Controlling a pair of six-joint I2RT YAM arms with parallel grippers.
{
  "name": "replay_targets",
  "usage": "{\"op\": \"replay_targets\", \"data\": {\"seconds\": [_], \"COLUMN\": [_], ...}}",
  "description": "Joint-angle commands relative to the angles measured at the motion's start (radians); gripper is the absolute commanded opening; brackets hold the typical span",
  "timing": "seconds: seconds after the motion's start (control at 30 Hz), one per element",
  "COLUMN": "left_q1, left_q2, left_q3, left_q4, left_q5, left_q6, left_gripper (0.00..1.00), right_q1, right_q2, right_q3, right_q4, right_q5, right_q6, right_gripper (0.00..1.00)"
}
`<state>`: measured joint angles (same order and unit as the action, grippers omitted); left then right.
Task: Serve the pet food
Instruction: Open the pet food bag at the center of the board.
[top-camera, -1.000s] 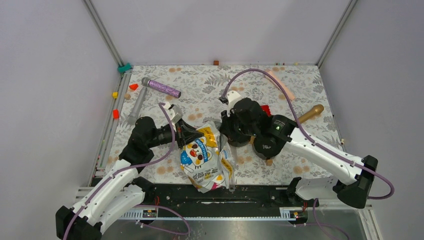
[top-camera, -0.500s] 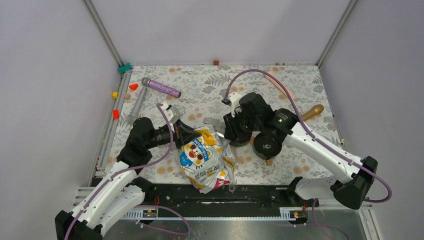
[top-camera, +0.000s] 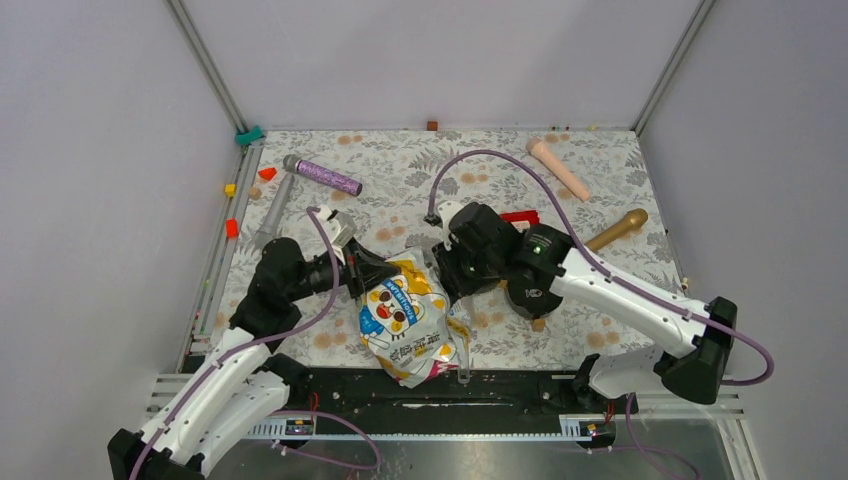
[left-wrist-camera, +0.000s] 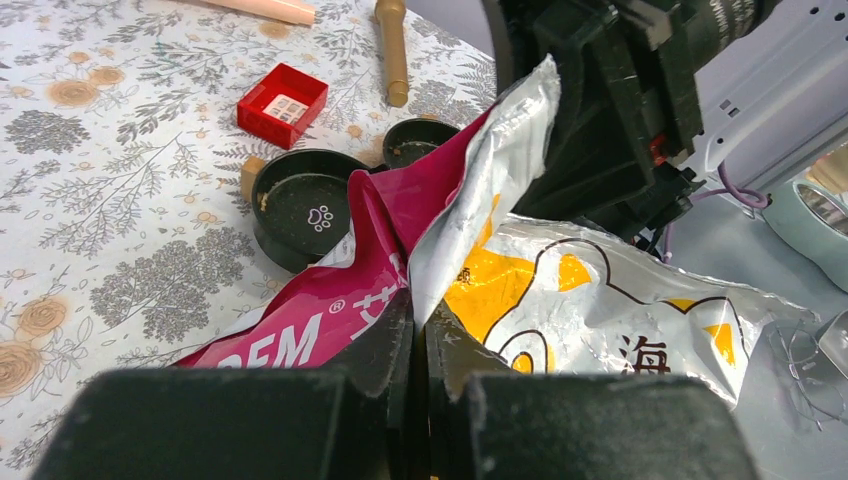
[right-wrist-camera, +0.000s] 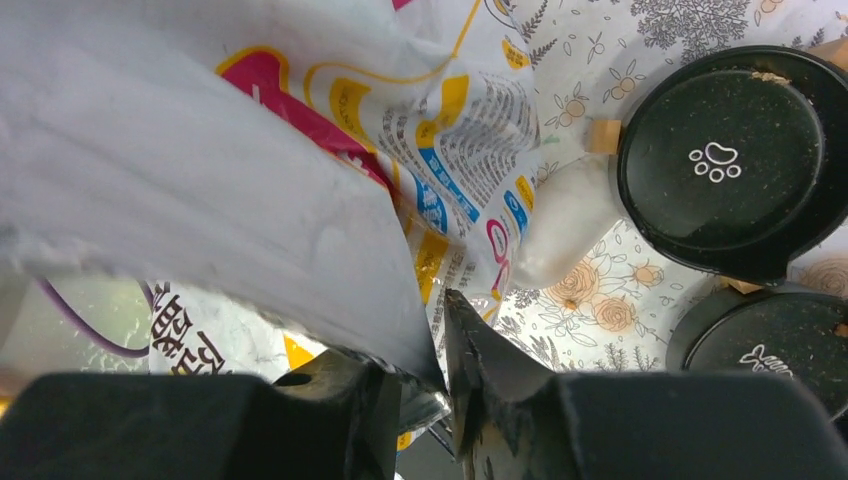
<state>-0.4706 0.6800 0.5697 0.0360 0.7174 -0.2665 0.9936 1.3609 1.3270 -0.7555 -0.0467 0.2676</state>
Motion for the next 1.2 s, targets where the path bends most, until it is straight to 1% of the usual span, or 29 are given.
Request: {"op": "replay_targets", "data": {"seconds": [0.0,0.07,0.13,0.2,0.27,0.3,0.33,0.37,0.47,0.5,0.53,0.57,0.6,0.67,0.77,0.8,0.83,0.87,0.93,1.0,1.03,1.1,1.17], "left_q1": [-0.006,-0.006,-0.006,-0.006,-0.006,-0.006,-0.006,-0.006,-0.007,-0.008,-0.008,-0.009,-0.012,-0.029,-0.087,-0.112,-0.135,-0.159,-0.212,-0.283,-0.324,-0.403,-0.461], "left_q2": [-0.099,-0.1,-0.095,-0.089,-0.083,-0.08,-0.073,-0.066,-0.035,-0.025,-0.017,-0.011,-0.008,-0.006,0.01,0.02,0.035,0.051,0.087,0.129,0.16,0.221,0.287], "left_q3": [0.109,0.113,0.12,0.125,0.139,0.15,0.165,0.184,0.246,0.261,0.275,0.285,0.293,0.31,0.356,0.374,0.388,0.399,0.412,0.428,0.442,0.494,0.556], "left_q4": [0.247,0.227,0.211,0.198,0.176,0.157,0.136,0.105,0.009,-0.027,-0.065,-0.096,-0.122,-0.182,-0.325,-0.383,-0.424,-0.459,-0.496,-0.526,-0.552,-0.631,-0.696], "left_q5": [-0.019,-0.032,-0.045,-0.055,-0.06,-0.079,-0.11,-0.139,-0.213,-0.23,-0.242,-0.253,-0.259,-0.261,-0.361,-0.405,-0.436,-0.458,-0.489,-0.54,-0.59,-0.755,-0.845], "left_q6": [-0.012,0.007,0.019,0.027,0.025,0.014,-0.006,-0.035,-0.146,-0.188,-0.227,-0.264,-0.303,-0.359,-0.41,-0.422,-0.429,-0.443,-0.465,-0.478,-0.489,-0.525,-0.532], "left_gripper": [0.0,0.0,0.0,0.0,0.0,0.0,0.0,0.08,0.39,0.49,0.56,0.64,0.75,0.8,0.82,0.84,0.93,0.98,0.99,0.99,0.99,0.99,0.99], "right_q1": [0.017,0.015,-0.015,-0.094,-0.164,-0.168,-0.168,-0.168,-0.167,-0.165,-0.165,-0.164,-0.162,-0.162,-0.162,-0.162,-0.162,-0.162,-0.162,-0.162,-0.162,-0.162,-0.162], "right_q2": [-0.093,-0.131,-0.159,-0.18,-0.206,-0.22,-0.236,-0.25,-0.259,-0.255,-0.251,-0.249,-0.249,-0.253,-0.272,-0.273,-0.277,-0.279,-0.282,-0.288,-0.29,-0.296,-0.304], "right_q3": [-0.064,-0.078,-0.085,-0.089,-0.099,-0.101,-0.102,-0.112,-0.135,-0.146,-0.156,-0.165,-0.171,-0.184,-0.222,-0.236,-0.251,-0.267,-0.286,-0.297,-0.3,-0.309,-0.323], "right_q4": [-0.158,-0.201,-0.21,-0.188,-0.126,-0.093,-0.051,-0.004,0.127,0.176,0.207,0.236,0.262,0.318,0.457,0.507,0.559,0.604,0.652,0.652,0.641,0.625,0.622], "right_q5": [0.112,0.24,0.313,0.317,0.293,0.259,0.192,0.088,-0.239,-0.318,-0.383,-0.421,-0.451,-0.484,-0.55,-0.576,-0.594,-0.606,-0.608,-0.599,-0.598,-0.603,-0.595], "right_q6": [0.009,-0.013,-0.033,-0.04,-0.055,-0.064,-0.066,-0.064,-0.024,0.0,0.024,0.049,0.076,0.12,0.191,0.217,0.243,0.276,0.302,0.299,0.293,0.277,0.27], "right_gripper": [0.25,0.18,0.08,0.01,0.0,0.0,0.0,0.0,0.0,0.0,0.0,0.0,0.0,0.0,0.0,0.0,0.0,0.0,0.0,0.0,0.0,0.0,0.0]}}
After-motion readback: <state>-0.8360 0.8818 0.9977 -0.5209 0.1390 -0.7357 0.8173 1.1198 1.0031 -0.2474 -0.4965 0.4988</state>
